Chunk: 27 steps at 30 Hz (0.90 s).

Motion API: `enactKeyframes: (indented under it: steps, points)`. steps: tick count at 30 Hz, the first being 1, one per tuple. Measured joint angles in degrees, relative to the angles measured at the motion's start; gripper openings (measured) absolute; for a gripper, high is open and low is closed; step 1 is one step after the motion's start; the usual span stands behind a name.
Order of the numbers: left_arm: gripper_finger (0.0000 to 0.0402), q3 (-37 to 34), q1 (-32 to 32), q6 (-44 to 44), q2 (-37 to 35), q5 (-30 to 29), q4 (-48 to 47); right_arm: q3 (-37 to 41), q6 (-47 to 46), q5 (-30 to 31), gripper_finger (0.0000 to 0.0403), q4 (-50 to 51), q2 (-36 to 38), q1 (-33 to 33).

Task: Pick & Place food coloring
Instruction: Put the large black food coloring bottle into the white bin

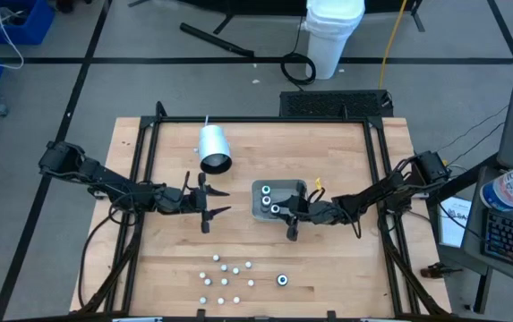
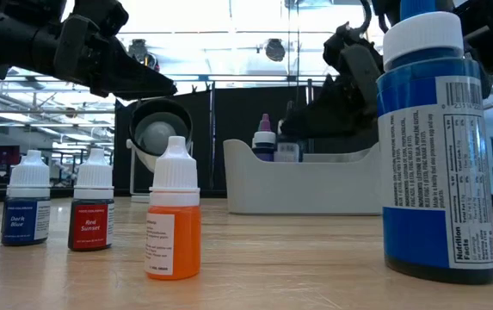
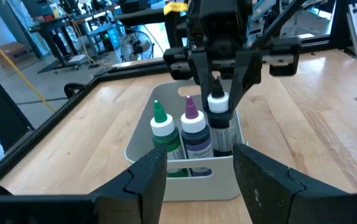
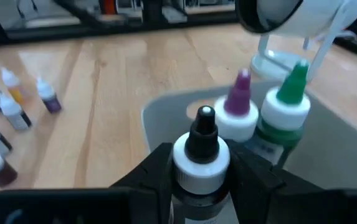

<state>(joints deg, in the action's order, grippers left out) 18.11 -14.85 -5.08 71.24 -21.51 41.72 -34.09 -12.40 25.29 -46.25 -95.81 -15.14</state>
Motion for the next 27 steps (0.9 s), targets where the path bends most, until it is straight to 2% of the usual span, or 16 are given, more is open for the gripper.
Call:
enactKeyframes:
  steps: [4, 7, 12, 27]
  points:
    - [0.0189, 0.0, 0.0, 3.9, 0.0, 3.8, -1.6, 0.0, 0.1, 0.1, 0.0119, -2.2, 0.0, -0.3]
    - [0.0189, 0.0, 0.0, 3.6, 0.0, 5.4, -1.7, -0.1, 0.3, 0.0, 0.0123, -2.3, 0.0, -0.3]
    - [0.0189, 0.0, 0.2, 3.7, 0.0, 5.0, -1.3, -0.1, 1.8, 0.0, 0.0112, -2.5, 0.0, -0.3]
    - [0.0189, 0.0, 0.2, 3.3, 0.0, 5.0, -1.7, -3.7, 5.6, -1.6, 0.0117, -1.0, -0.5, -0.3]
